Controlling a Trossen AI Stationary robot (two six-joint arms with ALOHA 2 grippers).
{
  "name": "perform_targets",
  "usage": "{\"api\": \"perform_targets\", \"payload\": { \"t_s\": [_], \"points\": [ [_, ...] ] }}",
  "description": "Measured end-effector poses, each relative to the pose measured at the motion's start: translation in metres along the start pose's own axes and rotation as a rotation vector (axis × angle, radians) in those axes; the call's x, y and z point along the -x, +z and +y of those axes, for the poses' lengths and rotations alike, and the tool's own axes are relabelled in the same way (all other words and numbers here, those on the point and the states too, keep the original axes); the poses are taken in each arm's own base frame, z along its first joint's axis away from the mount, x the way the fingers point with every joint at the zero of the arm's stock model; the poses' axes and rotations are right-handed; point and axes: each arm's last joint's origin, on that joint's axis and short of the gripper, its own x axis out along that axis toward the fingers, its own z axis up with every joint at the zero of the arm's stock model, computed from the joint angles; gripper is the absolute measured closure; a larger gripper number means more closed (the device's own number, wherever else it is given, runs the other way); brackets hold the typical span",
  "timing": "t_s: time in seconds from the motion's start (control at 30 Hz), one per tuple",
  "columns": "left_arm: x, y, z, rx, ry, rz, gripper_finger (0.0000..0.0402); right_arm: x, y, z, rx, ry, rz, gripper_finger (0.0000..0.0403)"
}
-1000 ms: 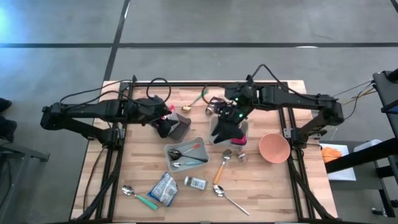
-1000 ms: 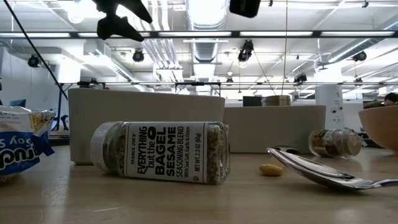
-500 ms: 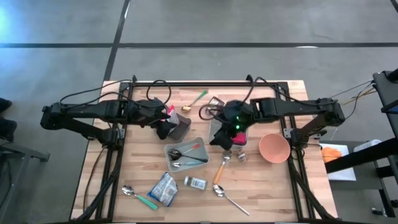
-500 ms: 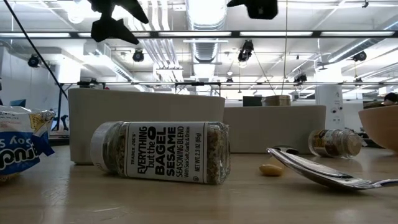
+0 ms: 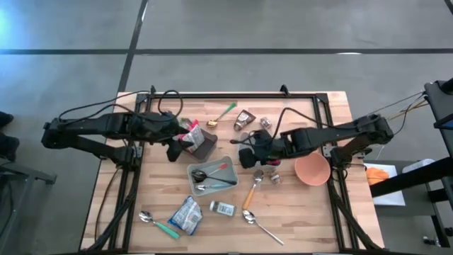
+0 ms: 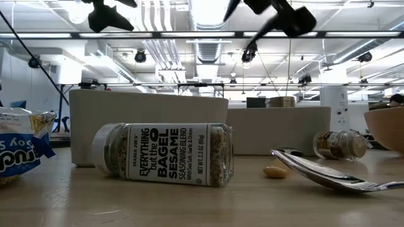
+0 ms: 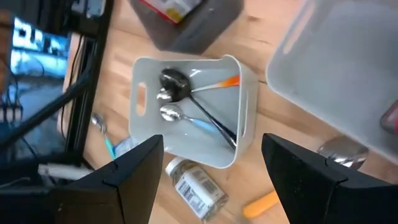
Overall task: Pick & Place Food Item
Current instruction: Put the yellow spoon into the bottom gray bin
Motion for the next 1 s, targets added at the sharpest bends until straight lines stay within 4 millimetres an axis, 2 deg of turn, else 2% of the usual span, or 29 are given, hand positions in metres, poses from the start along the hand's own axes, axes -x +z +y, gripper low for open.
{"api": "perform_targets", "payload": {
  "t_s": [0.23, 0.5, 0.63, 0.8, 1.0],
  "points": [
    [0.013, -0.006, 0.005, -0.030, -0.013, -0.019, 0.0109, -0.022, -0.023, -0.018, -0.146, 0.008, -0.066, 0.0134],
    [0.017, -0.009, 0.007, -0.036, -0.011, 0.005, 0.0109, -0.030, -0.038, -0.032, -0.238, -0.017, -0.132, 0.0134],
    [0.017, -0.009, 0.007, -0.036, -0.012, 0.004, 0.0109, -0.037, -0.039, -0.029, -0.241, 0.043, -0.135, 0.0134],
    [0.017, -0.009, 0.006, -0.032, -0.019, 0.007, 0.0109, -0.054, -0.044, -0.026, -0.226, 0.036, -0.131, 0.0134],
    [0.018, -0.010, 0.007, -0.030, -0.026, 0.018, 0.0109, -0.073, -0.049, -0.011, -0.216, 0.021, -0.130, 0.0134]
  ]
}}
